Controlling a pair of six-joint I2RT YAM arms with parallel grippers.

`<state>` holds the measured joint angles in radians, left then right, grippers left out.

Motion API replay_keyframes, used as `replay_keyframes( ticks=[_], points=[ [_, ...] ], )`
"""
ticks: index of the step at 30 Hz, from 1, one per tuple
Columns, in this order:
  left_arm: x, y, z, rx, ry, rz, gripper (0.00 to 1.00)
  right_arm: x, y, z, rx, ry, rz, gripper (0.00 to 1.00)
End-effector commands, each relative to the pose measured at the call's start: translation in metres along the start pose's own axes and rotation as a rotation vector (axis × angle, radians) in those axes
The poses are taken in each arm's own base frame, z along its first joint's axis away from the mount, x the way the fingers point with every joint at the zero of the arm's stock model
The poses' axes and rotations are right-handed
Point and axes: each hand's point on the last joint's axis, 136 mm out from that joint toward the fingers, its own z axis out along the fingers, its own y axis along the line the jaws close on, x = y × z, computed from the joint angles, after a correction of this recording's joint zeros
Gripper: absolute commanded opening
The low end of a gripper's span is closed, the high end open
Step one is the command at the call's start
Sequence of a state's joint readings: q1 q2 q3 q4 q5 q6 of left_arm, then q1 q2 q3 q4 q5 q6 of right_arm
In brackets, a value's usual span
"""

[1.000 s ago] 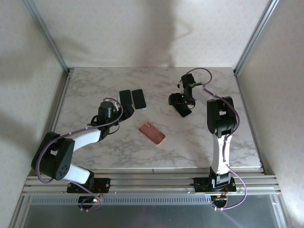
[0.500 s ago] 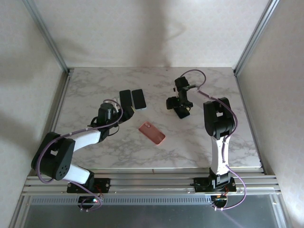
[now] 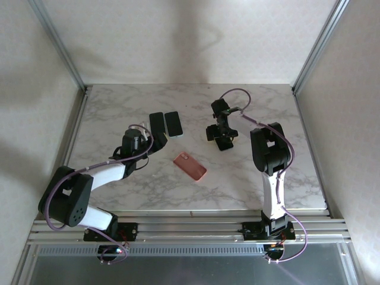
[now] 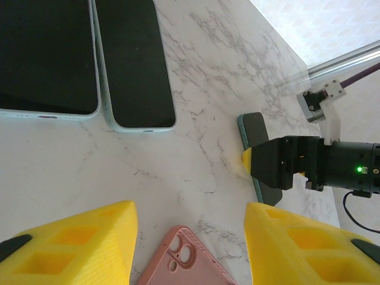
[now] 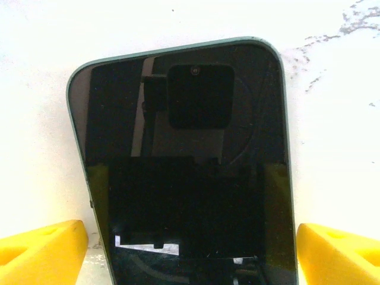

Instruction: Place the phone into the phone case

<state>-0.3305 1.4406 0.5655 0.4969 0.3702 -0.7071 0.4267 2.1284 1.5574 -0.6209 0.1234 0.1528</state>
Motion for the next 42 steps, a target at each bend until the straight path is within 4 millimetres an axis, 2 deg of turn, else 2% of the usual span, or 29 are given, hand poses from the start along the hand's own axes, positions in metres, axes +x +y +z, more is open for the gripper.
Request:
replay_keyframes(
  ticks=[1,13,20,27,34,42],
  points=[
    [-0.002,-0.007,0.0,0.021,-0.005,0.017,0.5,0.031,-0.003,-0.006,0.038,0.107,-0.037,0.91],
    [-0.022,-0.025,0.024,0.053,0.002,0.068,0.49,0.042,-0.004,0.001,0.052,0.141,-0.052,0.68],
    [-0.037,-0.04,0.048,0.075,0.034,0.132,0.49,0.032,0.001,-0.017,0.021,0.068,-0.067,0.65],
    [-0.044,-0.056,0.08,0.128,0.118,0.203,0.5,0.027,0.021,-0.047,-0.055,-0.006,-0.128,0.65],
    [-0.024,-0.053,0.11,0.158,0.294,0.224,0.51,0.034,0.038,-0.07,-0.07,-0.042,-0.185,0.65],
    [0.014,-0.051,0.125,0.256,0.495,0.226,0.54,0.05,0.062,-0.089,-0.105,-0.071,-0.258,0.64]
  ],
)
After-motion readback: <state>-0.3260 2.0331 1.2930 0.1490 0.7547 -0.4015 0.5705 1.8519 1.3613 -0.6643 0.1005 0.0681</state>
